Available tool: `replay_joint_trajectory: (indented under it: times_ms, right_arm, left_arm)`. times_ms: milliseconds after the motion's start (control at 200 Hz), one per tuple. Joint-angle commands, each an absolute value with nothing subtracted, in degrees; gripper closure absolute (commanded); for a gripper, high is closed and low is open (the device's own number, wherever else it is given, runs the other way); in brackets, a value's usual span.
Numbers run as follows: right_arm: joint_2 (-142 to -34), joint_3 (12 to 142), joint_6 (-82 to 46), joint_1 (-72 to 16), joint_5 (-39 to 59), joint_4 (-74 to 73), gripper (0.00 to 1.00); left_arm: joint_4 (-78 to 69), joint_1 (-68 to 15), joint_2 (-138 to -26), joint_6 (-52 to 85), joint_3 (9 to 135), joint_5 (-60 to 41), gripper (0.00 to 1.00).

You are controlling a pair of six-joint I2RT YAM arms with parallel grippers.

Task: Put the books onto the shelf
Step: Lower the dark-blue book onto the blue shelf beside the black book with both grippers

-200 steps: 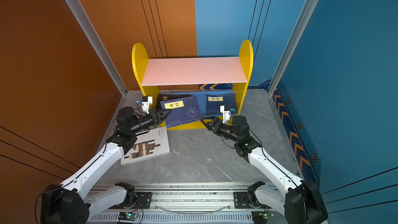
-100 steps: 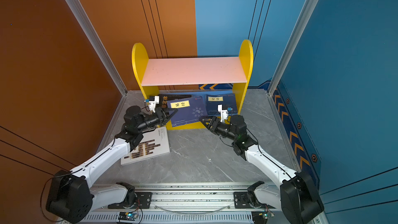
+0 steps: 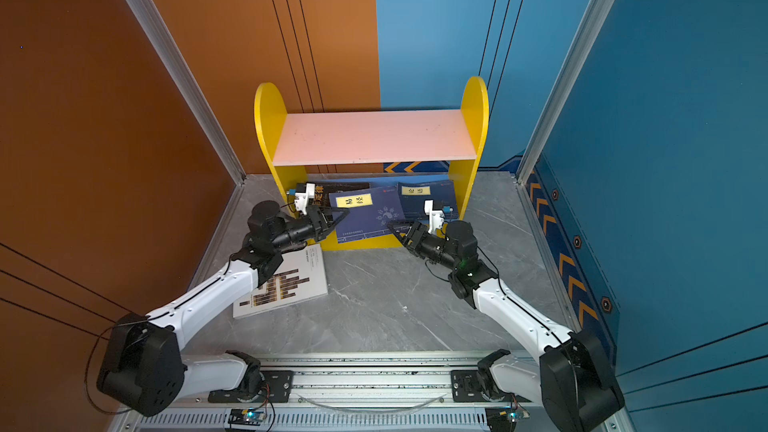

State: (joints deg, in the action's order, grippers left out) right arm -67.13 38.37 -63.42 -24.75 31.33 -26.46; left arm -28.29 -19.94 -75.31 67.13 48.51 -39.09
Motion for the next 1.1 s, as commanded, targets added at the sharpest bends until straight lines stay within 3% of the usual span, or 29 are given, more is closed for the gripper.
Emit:
replay_joint_trajectory:
  times_ms: [0, 426, 711, 1031, 1097]
  right_arm:
    - [-62.9, 38.0, -61.4, -23.0, 27.9, -19.7, 0.36]
    - [-50.3, 36.7, -56.8, -14.3, 24.1, -3.7, 0.24]
    - [-46.0, 36.1, -56.0, -10.4, 23.4, 1.1, 0.21]
    - [-43.7, 36.7, -53.4, -7.1, 20.8, 5.7, 0.0]
    - [-43.8, 37.4, -52.3, -6.2, 20.2, 6.5, 0.0]
  left_arm:
    - [-31.8, -21.0, -77.4, 66.0, 52.8, -40.0, 0.94]
    - [-16.0, -26.1, -90.1, 54.8, 67.5, -37.0, 0.94]
    - [-18.2, -27.0, -98.9, 56.8, 74.1, -38.4, 0.94]
    - [-22.9, -27.8, -108.8, 62.7, 82.9, -39.6, 0.95]
    - [-22.9, -28.0, -110.1, 63.1, 84.2, -39.3, 0.96]
